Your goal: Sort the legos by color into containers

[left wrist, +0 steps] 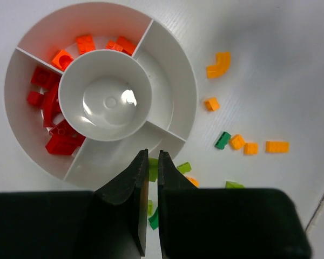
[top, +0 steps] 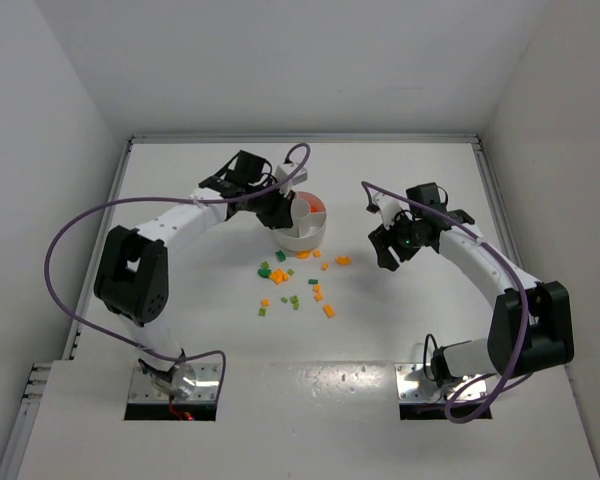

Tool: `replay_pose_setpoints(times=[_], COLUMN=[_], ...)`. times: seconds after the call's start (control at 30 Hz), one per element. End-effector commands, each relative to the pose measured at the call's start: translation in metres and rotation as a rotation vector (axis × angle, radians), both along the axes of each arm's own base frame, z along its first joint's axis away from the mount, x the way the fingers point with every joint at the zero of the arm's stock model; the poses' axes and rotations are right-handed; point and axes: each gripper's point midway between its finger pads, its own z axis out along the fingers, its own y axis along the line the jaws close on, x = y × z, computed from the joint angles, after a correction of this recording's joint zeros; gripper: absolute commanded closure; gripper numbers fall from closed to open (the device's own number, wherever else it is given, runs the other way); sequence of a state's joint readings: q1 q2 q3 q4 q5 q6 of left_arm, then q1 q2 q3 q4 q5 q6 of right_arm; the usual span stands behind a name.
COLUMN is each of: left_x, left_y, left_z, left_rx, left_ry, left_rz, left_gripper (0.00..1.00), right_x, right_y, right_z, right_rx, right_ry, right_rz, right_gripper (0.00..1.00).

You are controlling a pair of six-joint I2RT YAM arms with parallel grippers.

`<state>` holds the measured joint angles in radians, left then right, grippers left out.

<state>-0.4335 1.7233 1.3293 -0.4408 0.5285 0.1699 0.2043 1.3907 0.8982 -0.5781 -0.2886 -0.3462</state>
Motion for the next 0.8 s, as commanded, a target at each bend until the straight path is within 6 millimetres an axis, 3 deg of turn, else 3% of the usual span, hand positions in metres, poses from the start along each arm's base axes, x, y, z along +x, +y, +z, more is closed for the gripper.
replay_pose_setpoints(times=[0.0, 0.1, 0.27, 0.3, 0.43, 0.57, 0.6, 0.67, 0.7, 0.77], left_x=[0.013, 0.017, 0.021, 0.020, 0.005, -0.054, -0.074, -0.103, -0.121, -0.146], left_y=[-0.014, -0.014, -0.012, -0.012, -0.002, 0.013, 0.020, 0.032, 0.040, 0.045], left_z=[0.009, 0.000, 0.002, 0.010, 0.021, 0.012, -0.004, -0.010, -0.027, -0.034], left_rx=[-0.019, -0.006, 0.003, -0.005, 0.008, 0.049, 0.079, 0.121, 0.150, 0.178], left_ry=[-0.035, -0.026, -0.041, -0.057, -0.119, -0.112, -0.079, -0.072, -0.033, -0.033], left_rz=[0.008, 0.015, 0.030, 0.030, -0.008, -0.179, -0.215, -0.283, -0.303, -0.359], left_gripper=[0.95, 0.85, 0.65, 0.59, 0.51, 0.57, 0.57, 0.57, 0.57, 0.57], right_x=[0.015, 0.017, 0.019, 0.019, 0.019, 0.012, 0.009, 0.003, -0.001, -0.004], right_y=[0.005, 0.006, 0.007, 0.007, 0.007, 0.009, 0.012, 0.016, 0.017, 0.021], right_z=[0.017, 0.017, 0.021, 0.021, 0.021, 0.019, 0.022, 0.018, 0.015, 0.013], right_rx=[0.030, 0.038, 0.040, 0.040, 0.040, 0.054, 0.067, 0.068, 0.074, 0.083], right_ry=[-0.052, -0.051, -0.060, -0.060, -0.060, -0.041, -0.041, -0.025, -0.013, -0.009], right_rz=[-0.003, 0.001, 0.001, 0.001, 0.001, 0.020, 0.039, 0.064, 0.068, 0.082], right_gripper=[0.33, 0.33, 0.33, 0.33, 0.33, 0.33, 0.33, 0.33, 0.33, 0.33])
